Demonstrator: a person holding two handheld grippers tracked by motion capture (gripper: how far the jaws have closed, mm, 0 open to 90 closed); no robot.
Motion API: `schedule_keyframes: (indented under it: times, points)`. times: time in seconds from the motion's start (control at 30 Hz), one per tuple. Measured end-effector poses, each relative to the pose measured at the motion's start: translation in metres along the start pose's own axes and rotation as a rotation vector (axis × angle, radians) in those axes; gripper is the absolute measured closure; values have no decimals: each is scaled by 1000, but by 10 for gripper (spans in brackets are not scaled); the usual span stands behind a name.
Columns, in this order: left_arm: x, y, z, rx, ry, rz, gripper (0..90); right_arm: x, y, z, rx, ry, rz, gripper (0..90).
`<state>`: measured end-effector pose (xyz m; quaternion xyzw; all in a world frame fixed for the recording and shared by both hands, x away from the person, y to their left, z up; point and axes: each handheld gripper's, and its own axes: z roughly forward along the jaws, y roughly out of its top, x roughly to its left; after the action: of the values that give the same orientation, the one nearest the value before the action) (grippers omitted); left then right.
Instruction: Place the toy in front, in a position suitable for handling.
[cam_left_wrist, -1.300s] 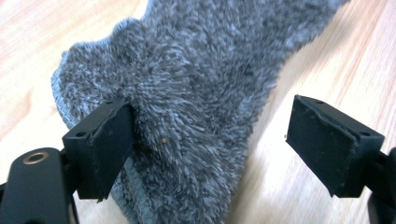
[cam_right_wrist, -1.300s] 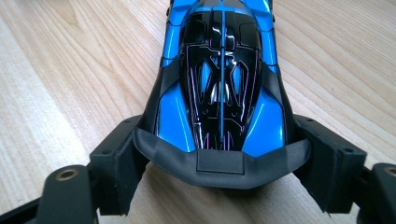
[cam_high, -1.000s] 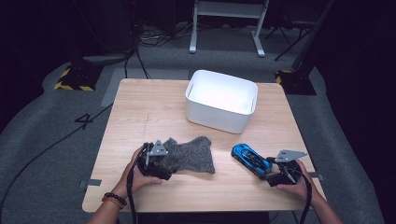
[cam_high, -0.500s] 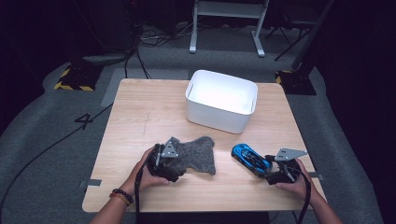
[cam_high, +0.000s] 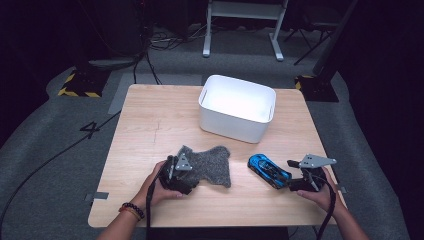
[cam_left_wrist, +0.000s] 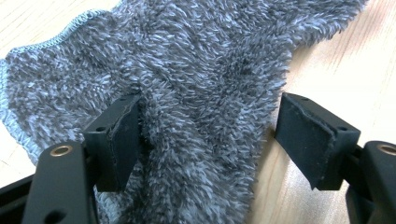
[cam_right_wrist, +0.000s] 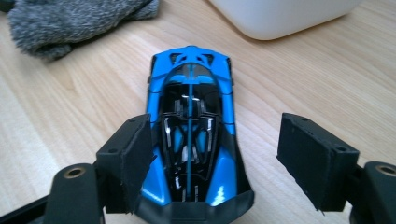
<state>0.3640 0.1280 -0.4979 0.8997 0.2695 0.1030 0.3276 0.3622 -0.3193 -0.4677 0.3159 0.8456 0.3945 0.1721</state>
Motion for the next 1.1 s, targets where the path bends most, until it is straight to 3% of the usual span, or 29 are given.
schedule_keyframes:
  times: [0.2,0.3,0.33,0.4,0.5,0.57,0.63,0.8,0.87,1.1]
  points:
    - [1,-1,-1,-5,2,-10,296,-3,1,3,11,-19,10,297]
    - [4,-2,-4,-5,13,-17,374,-2,1,5,22,-19,8,296]
    - [5,-2,-5,-7,17,-18,464,-1,-1,7,29,-3,7,293]
    - [7,-3,-6,-8,19,-23,523,-1,-1,8,35,1,4,282]
    - [6,-3,-8,0,15,-4,634,3,-2,11,34,17,13,214]
    - [6,-4,-9,4,10,3,660,3,-3,10,23,38,24,206]
    - [7,-5,-10,0,3,5,664,6,-5,11,30,75,29,193]
    - [6,-5,-10,-1,9,4,659,9,-9,15,56,68,22,172]
    - [6,-5,-10,-3,11,3,657,11,-11,18,79,48,-3,174]
    - [5,-6,-10,-4,11,4,655,6,-22,29,105,43,21,157]
